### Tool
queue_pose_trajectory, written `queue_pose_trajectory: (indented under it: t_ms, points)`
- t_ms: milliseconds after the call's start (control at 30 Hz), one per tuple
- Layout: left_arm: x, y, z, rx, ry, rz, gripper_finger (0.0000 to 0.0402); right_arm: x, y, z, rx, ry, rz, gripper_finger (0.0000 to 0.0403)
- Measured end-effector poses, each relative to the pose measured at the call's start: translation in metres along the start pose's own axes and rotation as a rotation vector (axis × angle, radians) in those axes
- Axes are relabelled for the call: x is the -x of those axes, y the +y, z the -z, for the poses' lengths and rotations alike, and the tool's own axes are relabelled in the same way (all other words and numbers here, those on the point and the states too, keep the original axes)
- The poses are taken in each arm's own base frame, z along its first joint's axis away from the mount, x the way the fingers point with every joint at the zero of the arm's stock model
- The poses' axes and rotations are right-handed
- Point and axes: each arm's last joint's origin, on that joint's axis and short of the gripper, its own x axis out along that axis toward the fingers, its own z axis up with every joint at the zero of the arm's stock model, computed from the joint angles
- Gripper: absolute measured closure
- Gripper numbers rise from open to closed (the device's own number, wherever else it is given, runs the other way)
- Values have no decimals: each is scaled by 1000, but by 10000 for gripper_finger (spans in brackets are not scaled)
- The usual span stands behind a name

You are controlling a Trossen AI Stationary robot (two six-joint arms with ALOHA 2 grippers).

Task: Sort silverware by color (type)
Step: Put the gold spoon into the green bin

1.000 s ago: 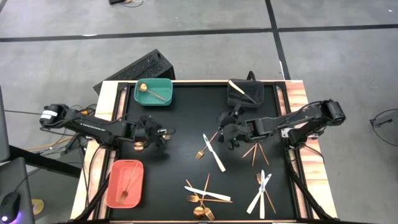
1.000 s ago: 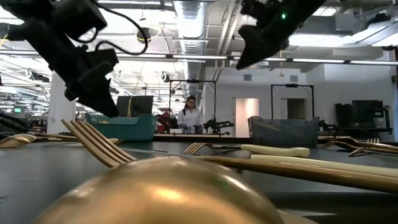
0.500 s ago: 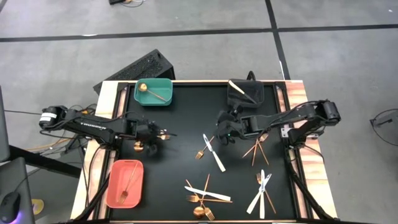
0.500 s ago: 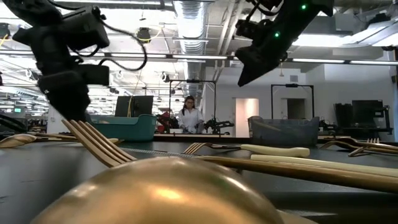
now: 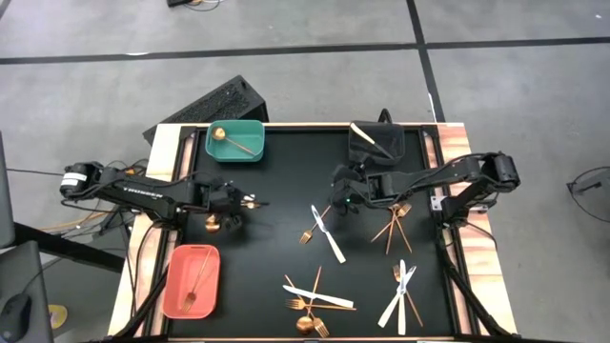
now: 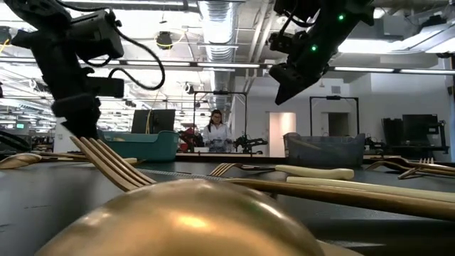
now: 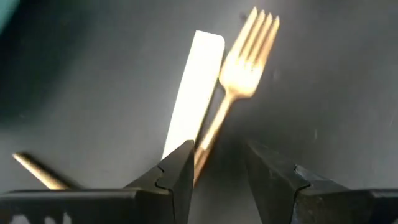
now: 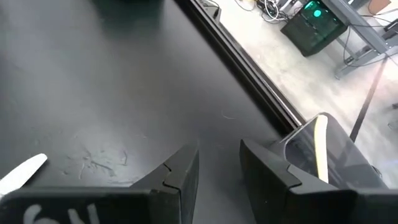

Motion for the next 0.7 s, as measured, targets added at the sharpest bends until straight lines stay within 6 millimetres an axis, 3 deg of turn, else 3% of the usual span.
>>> queue_pose_trajectory:
  t_ms: [200,367,567,700]
  points:
    - [1,-5,-22,30,-195,107,280,1,1,1,13,7,-2,260]
    - [5,-10,-35,42,-309,220,315,6,5,4,41,11,-14,260]
    - [5,-8,-36,113,-323,181,347,19,7,27,161,152,3,260]
    - [5,-5,-38,138,-375,87,351,25,-2,45,51,325,48,260]
